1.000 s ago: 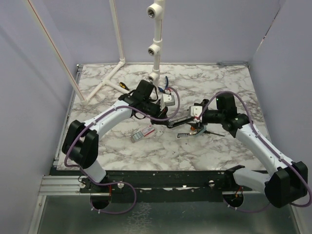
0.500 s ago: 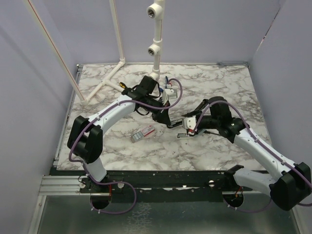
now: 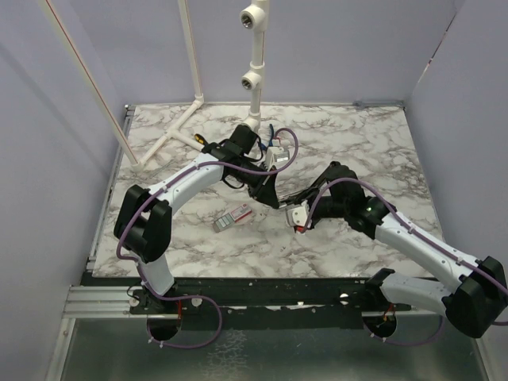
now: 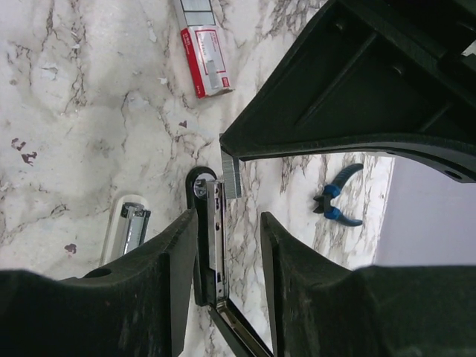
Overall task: Load the staples into the stapler
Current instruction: Pick up the staple from the center of the board.
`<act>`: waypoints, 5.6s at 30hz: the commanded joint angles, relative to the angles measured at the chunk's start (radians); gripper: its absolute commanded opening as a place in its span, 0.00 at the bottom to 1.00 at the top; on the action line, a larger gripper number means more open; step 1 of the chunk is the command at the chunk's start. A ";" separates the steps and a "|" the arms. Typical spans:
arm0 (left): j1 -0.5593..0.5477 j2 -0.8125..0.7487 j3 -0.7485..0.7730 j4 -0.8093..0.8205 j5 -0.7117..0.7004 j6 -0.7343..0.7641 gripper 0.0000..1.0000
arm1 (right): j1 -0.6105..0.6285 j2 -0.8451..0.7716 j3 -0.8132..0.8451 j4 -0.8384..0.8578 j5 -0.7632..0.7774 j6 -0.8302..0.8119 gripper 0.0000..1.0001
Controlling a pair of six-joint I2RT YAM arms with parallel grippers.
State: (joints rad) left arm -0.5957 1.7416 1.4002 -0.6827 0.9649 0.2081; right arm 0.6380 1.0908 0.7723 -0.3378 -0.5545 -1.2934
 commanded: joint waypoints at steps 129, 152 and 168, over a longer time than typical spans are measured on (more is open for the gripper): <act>-0.024 -0.045 0.007 -0.005 -0.033 0.180 0.53 | 0.094 -0.005 -0.078 0.067 0.134 0.037 0.10; 0.028 -0.451 -0.307 0.016 -0.025 0.883 0.69 | -0.042 0.299 0.196 -0.360 -0.463 0.454 0.10; -0.082 -0.375 -0.223 -0.001 -0.142 1.104 0.65 | -0.207 0.562 0.361 -0.526 -0.781 0.474 0.10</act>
State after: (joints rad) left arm -0.6323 1.3216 1.1164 -0.6720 0.8803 1.2449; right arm 0.4438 1.6009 1.0721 -0.7620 -1.2255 -0.7979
